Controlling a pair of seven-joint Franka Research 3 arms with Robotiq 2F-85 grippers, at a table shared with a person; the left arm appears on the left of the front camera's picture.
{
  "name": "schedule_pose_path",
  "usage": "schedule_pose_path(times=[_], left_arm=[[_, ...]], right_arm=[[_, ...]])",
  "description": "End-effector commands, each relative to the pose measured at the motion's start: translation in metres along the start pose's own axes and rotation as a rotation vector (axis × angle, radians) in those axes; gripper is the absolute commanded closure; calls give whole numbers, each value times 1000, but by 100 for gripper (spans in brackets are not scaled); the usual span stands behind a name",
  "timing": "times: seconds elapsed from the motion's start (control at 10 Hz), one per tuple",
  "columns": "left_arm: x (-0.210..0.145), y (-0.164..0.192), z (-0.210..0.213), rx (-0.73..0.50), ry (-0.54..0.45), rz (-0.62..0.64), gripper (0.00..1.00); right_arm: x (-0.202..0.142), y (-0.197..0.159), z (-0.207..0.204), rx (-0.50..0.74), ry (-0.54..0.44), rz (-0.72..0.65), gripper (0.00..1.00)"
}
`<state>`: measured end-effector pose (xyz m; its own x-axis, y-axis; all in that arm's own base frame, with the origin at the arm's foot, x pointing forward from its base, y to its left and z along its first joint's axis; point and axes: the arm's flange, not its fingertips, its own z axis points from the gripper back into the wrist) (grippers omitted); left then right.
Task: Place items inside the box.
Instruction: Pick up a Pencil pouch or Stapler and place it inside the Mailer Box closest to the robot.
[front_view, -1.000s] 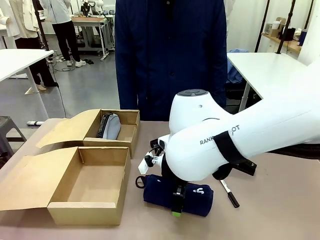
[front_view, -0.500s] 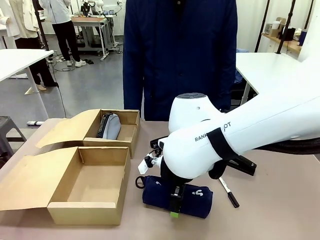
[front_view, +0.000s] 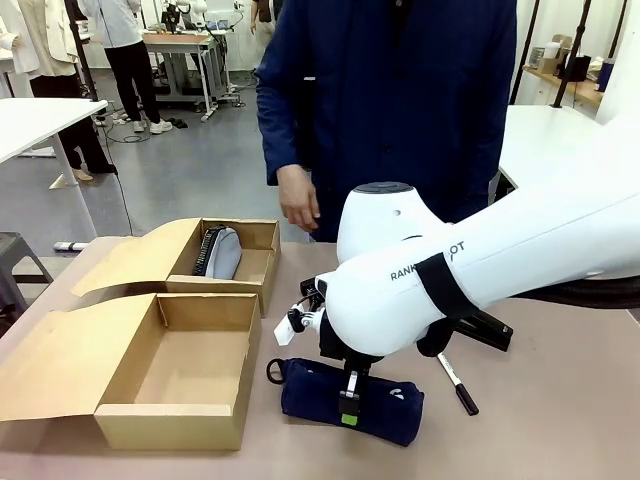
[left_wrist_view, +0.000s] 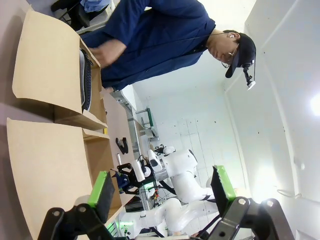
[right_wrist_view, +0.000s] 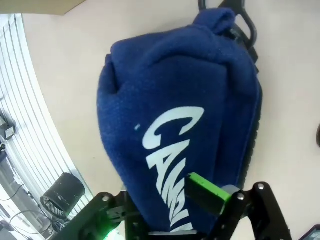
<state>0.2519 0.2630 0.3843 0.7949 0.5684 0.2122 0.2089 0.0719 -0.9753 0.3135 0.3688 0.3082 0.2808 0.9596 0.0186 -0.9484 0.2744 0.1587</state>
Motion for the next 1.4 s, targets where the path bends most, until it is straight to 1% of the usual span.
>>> schedule_pose_path(times=[0.0,0.3,0.5,0.6,0.7,0.8,0.9,1.0,1.1,1.2,1.3], left_arm=[[-3,-1,1,-10,10,-24,0],[-3,-1,1,-10,10,-24,0],[-3,-1,1,-10,10,-24,0],[-3,-1,1,-10,10,-24,0],[-3,-1,1,-10,10,-24,0],[-3,-1,1,-10,10,-24,0],[-3,-1,1,-10,10,-24,0],[-3,-1,1,-10,10,-24,0],[-3,-1,1,-10,10,-24,0],[-3,-1,1,-10,10,-24,0],[-3,-1,1,-10,10,-24,0]], right_arm=[[-5,7,4,31,-21,12,100],[-12,26,17,61,-25,26,100],[-32,52,40,53,3,-52,100],[-50,68,61,122,-8,-193,100],[-62,75,74,212,-69,-319,100],[-82,81,92,267,-159,-689,100],[-98,81,101,261,-277,-1039,100],[-139,77,111,252,-496,-1553,100],[-142,77,111,260,-509,-1581,100],[-142,77,111,260,-509,-1581,100],[-167,77,114,215,-579,-1713,100]])
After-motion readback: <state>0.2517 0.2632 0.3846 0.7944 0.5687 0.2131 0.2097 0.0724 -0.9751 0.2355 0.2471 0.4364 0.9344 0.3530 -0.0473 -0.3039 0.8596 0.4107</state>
